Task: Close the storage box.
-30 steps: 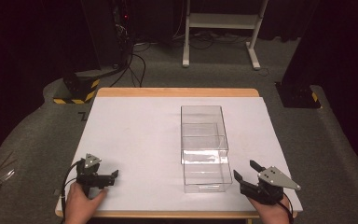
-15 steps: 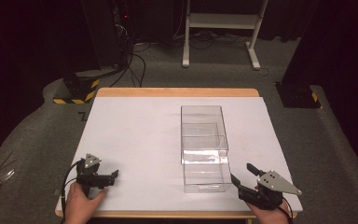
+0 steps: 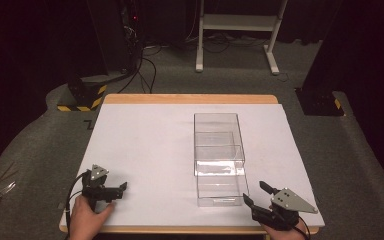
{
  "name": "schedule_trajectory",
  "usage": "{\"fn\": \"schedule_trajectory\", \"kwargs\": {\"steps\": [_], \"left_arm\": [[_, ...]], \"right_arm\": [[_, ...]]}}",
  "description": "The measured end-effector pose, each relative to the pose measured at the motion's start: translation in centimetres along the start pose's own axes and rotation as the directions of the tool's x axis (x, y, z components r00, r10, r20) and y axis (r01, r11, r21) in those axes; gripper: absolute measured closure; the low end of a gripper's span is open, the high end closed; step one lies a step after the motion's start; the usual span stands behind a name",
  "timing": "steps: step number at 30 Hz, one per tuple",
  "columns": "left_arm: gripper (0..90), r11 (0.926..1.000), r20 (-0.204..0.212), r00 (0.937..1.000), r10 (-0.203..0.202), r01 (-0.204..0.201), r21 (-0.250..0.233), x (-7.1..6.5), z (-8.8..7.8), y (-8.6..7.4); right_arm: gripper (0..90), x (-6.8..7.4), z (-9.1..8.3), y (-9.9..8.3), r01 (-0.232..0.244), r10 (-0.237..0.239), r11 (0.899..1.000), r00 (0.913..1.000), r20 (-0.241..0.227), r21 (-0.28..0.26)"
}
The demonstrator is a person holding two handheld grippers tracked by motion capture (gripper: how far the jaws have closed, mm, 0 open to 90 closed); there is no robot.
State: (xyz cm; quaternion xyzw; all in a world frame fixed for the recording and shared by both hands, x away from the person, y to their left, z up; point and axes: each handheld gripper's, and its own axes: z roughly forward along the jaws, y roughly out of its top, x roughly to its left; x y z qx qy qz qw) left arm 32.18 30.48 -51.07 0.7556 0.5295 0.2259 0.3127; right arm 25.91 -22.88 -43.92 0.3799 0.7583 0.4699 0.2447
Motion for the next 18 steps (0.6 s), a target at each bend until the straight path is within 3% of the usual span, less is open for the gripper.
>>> {"fn": "schedule_trajectory", "kwargs": {"steps": [6, 18], "left_arm": [[0.5, 1.0000, 0.000, 1.0000, 0.000, 0.000, 0.000, 0.0, 0.0, 0.0], [0.6, 1.0000, 0.000, 1.0000, 0.001, -0.001, 0.001, 0.0, 0.0, 0.0]], "right_arm": [[31.7, 0.6, 0.4, -1.0, 0.016, -0.015, 0.999, 0.9998, -0.014, 0.044], [32.0, 0.8, 1.5, -1.6, 0.017, -0.015, 0.997, 0.9995, -0.029, 0.077]]}}
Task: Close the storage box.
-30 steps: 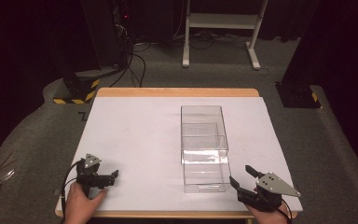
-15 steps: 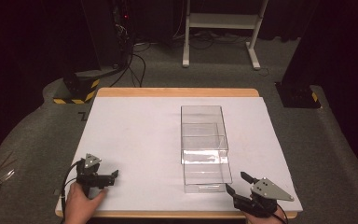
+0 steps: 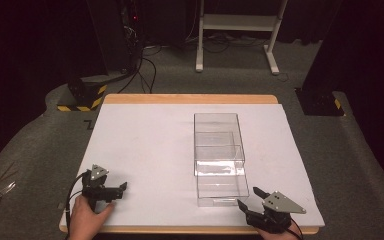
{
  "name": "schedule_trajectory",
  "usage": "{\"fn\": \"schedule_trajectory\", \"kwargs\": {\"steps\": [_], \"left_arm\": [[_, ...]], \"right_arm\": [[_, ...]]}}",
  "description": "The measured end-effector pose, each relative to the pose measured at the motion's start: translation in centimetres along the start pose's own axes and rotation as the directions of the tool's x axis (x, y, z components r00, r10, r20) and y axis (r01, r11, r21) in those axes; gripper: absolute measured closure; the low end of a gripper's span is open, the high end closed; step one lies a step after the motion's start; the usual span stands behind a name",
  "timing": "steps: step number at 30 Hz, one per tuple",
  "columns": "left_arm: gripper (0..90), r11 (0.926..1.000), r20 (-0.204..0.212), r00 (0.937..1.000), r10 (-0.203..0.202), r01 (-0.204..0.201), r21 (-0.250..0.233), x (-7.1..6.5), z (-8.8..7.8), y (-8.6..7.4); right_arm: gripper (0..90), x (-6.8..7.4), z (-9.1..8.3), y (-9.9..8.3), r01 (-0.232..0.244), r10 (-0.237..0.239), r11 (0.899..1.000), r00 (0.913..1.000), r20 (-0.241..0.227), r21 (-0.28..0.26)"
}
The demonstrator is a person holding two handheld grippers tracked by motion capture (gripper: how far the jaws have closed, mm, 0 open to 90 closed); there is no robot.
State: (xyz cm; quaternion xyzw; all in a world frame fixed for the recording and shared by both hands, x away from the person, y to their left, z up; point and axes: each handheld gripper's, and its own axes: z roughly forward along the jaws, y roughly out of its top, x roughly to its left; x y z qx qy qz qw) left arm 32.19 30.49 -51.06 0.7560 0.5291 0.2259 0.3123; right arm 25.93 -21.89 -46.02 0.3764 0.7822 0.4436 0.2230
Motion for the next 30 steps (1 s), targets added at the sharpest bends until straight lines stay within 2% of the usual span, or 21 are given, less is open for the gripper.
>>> {"fn": "schedule_trajectory", "kwargs": {"steps": [11, 30], "left_arm": [[0.6, 1.0000, 0.000, 1.0000, 0.000, 0.000, 0.000, 0.0, 0.0, 0.0], [0.6, 1.0000, 0.000, 1.0000, 0.000, 0.000, 0.001, 0.0, 0.0, 0.0]], "right_arm": [[31.6, 0.4, 1.2, -0.2, 0.013, -0.013, 0.999, 0.9998, -0.015, 0.030], [30.2, 0.9, 2.3, -0.2, 0.030, -0.029, 0.998, 0.9993, -0.025, 0.058]]}}
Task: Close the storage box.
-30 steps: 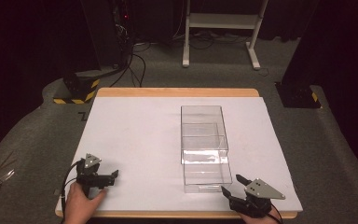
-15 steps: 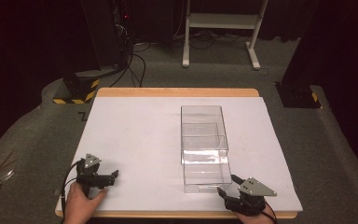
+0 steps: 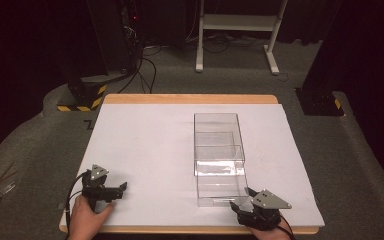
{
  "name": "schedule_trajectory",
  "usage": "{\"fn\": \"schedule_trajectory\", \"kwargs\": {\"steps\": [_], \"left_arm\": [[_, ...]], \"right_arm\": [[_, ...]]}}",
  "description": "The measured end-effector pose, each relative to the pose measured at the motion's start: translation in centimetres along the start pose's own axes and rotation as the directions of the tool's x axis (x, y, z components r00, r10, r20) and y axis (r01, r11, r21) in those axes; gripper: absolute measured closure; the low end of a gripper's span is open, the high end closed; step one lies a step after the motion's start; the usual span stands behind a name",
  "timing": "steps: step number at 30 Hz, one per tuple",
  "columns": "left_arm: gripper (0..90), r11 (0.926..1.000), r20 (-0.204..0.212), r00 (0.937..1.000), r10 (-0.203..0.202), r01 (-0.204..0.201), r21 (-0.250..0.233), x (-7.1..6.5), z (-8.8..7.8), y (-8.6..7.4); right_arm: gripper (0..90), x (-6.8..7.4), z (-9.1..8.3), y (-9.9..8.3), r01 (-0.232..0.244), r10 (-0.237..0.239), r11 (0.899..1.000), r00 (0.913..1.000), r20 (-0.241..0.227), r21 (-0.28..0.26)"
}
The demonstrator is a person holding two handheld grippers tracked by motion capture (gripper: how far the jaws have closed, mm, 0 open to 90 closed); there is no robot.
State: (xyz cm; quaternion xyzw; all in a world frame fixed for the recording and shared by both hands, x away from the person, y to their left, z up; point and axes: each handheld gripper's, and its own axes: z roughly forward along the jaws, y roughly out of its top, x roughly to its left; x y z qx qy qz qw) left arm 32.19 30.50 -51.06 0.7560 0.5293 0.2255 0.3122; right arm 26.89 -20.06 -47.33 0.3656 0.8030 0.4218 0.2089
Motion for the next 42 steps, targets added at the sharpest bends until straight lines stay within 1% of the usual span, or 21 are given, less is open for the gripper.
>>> {"fn": "schedule_trajectory", "kwargs": {"steps": [9, 20, 28, 33, 42], "left_arm": [[0.5, 1.0000, 0.001, 1.0000, -0.001, 0.001, 0.000, 0.0, 0.0, 0.0], [0.6, 1.0000, 0.000, 1.0000, 0.000, 0.000, 0.000, 0.0, 0.0, 0.0], [0.5, 1.0000, 0.000, 1.0000, -0.003, 0.003, -0.001, 0.0, 0.0, 0.0], [0.6, 1.0000, 0.000, 1.0000, -0.002, 0.002, -0.001, 0.0, 0.0, 0.0], [0.6, 1.0000, 0.000, 1.0000, -0.003, 0.003, -0.001, 0.0, 0.0, 0.0]], "right_arm": [[28.4, 0.2, 0.2, 0.2, 0.007, -0.007, 1.000, 0.9999, 0.013, 0.001], [27.7, 0.3, 0.4, 0.4, 0.011, -0.011, 1.000, 0.9996, 0.025, -0.016], [23.4, 0.3, 0.7, 0.7, 0.018, -0.017, 1.000, 0.9991, 0.039, -0.021], [22.3, 0.2, 0.9, 0.9, 0.007, -0.006, 1.000, 0.9989, 0.047, -0.021], [22.2, 0.0, 1.4, 1.1, 0.004, -0.002, 1.000, 0.9981, 0.062, -0.025]]}}
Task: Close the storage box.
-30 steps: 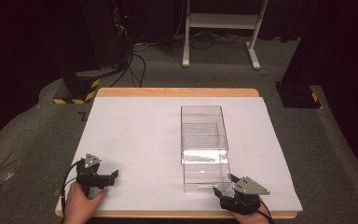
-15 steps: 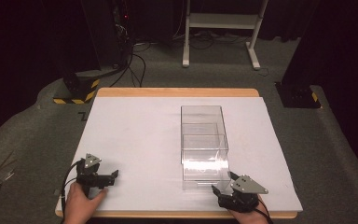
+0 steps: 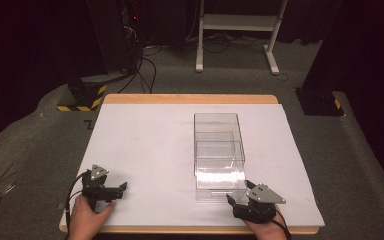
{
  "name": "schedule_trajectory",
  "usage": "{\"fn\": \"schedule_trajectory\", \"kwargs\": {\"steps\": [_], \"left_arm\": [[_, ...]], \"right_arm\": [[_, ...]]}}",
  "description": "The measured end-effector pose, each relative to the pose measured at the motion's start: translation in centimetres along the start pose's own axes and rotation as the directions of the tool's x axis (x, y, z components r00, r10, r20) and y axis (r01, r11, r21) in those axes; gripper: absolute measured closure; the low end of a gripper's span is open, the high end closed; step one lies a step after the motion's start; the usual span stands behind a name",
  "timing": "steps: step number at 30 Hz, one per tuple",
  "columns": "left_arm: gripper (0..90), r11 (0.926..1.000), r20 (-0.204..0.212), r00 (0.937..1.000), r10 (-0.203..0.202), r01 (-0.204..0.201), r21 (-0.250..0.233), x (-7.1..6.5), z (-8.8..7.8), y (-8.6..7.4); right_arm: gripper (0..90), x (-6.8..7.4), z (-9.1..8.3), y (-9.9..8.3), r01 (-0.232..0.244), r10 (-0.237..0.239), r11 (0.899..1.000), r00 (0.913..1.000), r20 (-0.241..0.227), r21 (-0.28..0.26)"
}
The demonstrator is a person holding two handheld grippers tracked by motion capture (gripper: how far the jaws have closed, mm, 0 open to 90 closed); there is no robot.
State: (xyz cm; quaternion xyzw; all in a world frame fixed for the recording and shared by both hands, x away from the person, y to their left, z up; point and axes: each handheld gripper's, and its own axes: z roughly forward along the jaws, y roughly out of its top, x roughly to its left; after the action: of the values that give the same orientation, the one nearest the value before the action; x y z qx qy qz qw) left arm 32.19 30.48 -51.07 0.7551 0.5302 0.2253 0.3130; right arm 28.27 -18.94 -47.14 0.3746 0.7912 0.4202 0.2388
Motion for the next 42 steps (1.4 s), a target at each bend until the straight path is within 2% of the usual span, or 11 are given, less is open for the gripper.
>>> {"fn": "schedule_trajectory", "kwargs": {"steps": [14, 19, 24, 35, 42], "left_arm": [[0.5, 1.0000, 0.000, 1.0000, 0.001, -0.001, 0.000, 0.0, 0.0, 0.0], [0.6, 1.0000, 0.000, 1.0000, -0.001, 0.001, 0.000, 0.0, 0.0, 0.0], [0.6, 1.0000, 0.001, 1.0000, 0.002, -0.002, 0.001, 0.0, 0.0, 0.0], [0.6, 1.0000, 0.000, 1.0000, 0.002, -0.002, 0.000, 0.0, 0.0, 0.0], [0.6, 1.0000, 0.000, 1.0000, 0.002, -0.002, 0.000, 0.0, 0.0, 0.0]], "right_arm": [[19.7, -0.6, 0.8, 0.4, -0.003, 0.003, 1.000, 0.9995, 0.030, -0.011], [15.5, -0.9, 1.3, 0.3, -0.013, 0.013, 1.000, 0.9992, 0.039, -0.001], [15.1, -1.0, 1.5, 0.4, -0.010, 0.010, 1.000, 0.9988, 0.049, 0.001], [14.4, -1.5, 1.7, 0.4, -0.026, 0.025, 1.000, 0.9985, 0.049, 0.017], [14.3, -2.1, 2.6, 1.1, -0.027, 0.025, 0.999, 0.9982, 0.054, 0.025]]}}
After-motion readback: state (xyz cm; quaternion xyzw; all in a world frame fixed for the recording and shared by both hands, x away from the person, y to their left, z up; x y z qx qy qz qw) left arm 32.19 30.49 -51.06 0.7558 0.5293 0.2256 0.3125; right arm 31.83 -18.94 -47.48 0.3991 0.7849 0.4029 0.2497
